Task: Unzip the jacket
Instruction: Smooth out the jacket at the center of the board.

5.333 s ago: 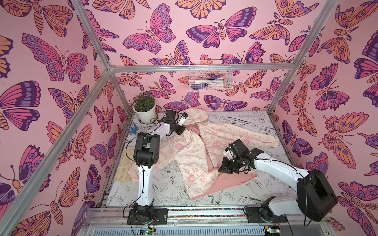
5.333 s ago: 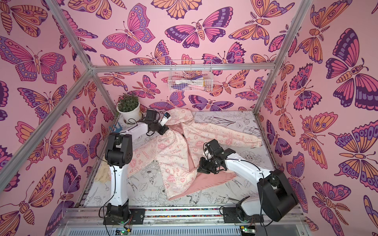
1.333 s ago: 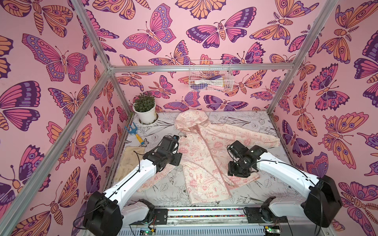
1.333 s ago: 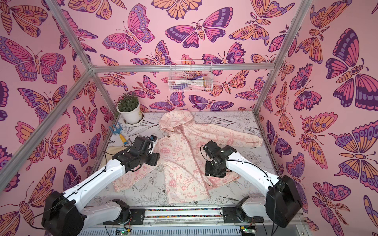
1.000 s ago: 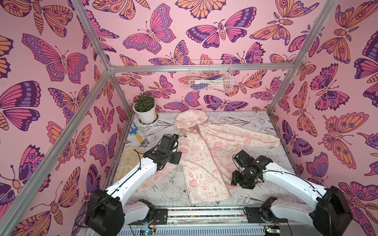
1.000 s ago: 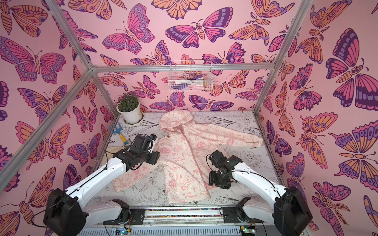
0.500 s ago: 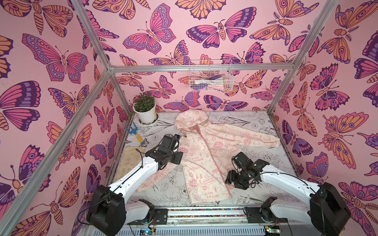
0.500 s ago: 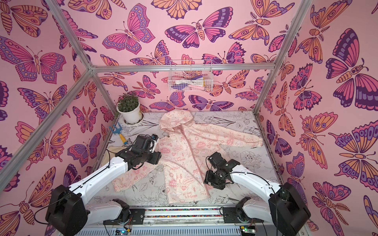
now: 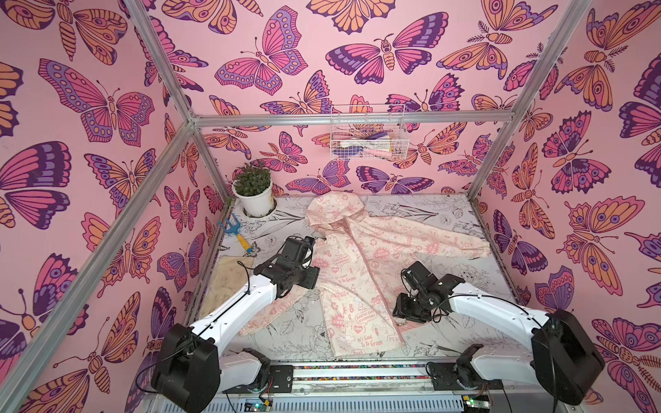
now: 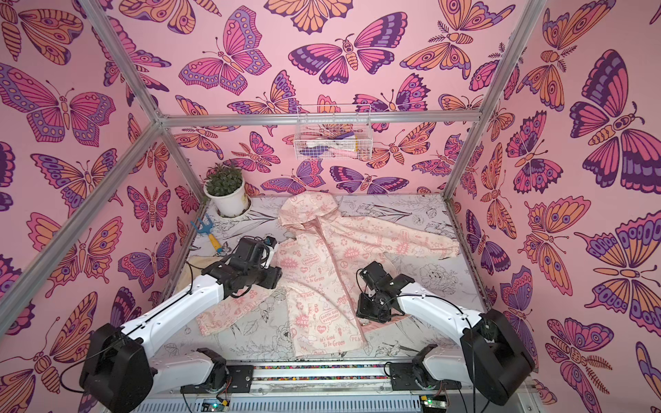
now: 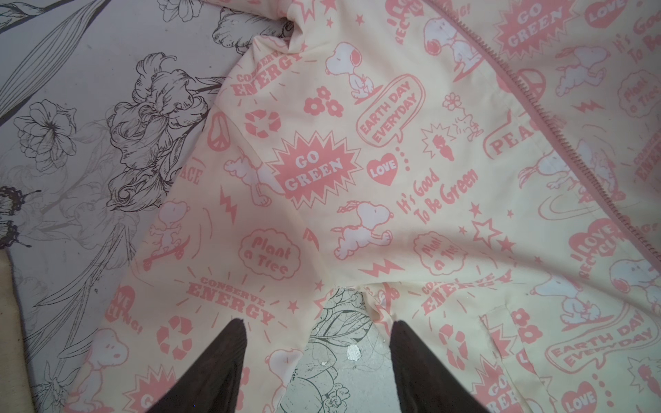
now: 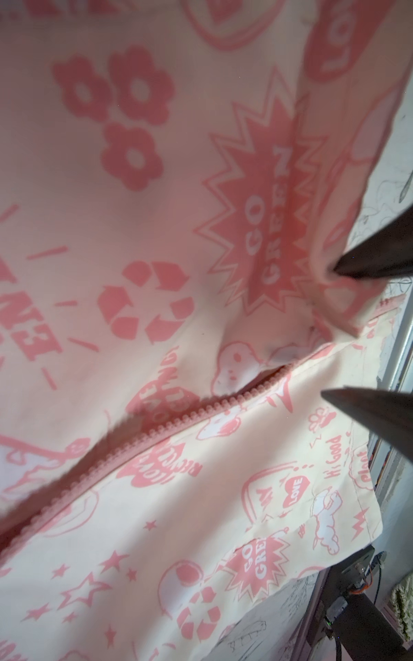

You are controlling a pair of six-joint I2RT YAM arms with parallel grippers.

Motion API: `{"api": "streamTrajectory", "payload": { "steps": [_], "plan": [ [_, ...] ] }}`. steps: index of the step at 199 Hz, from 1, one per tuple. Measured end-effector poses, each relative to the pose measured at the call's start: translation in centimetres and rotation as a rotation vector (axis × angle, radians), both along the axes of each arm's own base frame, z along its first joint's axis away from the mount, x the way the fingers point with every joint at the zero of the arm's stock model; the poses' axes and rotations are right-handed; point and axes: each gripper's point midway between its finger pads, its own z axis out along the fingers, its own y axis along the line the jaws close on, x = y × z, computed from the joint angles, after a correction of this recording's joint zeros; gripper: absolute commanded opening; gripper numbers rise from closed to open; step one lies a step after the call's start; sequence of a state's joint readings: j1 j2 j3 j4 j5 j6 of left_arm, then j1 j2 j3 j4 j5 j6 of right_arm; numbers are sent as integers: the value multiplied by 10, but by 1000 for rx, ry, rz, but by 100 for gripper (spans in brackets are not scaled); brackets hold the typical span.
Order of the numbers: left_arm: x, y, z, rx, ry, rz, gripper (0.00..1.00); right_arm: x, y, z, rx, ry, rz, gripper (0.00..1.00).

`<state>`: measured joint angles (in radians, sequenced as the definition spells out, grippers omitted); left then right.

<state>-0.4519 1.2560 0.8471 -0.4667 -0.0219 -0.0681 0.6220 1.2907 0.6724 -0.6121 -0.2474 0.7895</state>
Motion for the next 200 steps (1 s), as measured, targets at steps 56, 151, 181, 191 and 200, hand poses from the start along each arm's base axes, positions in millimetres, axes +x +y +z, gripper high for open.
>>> {"api": "streamTrajectory", "payload": {
  "steps": [56,151,181,191,200],
  "plan": [
    [0,0,0,-1,1,0,67,-6,-6,-2,-22,43,-78,0],
    [-1,-2,-1,-15,8,-23,68,-45,-22,-23,50,146,-282,41],
    [-2,-3,-1,-16,9,-27,68,-55,-33,-23,-7,173,-272,48],
    [-2,-3,-1,-18,9,-29,68,-61,-41,-21,-45,185,-265,47],
    [-2,-3,-1,-18,9,-30,68,-65,-47,-17,-69,188,-259,42]
  ]
}}
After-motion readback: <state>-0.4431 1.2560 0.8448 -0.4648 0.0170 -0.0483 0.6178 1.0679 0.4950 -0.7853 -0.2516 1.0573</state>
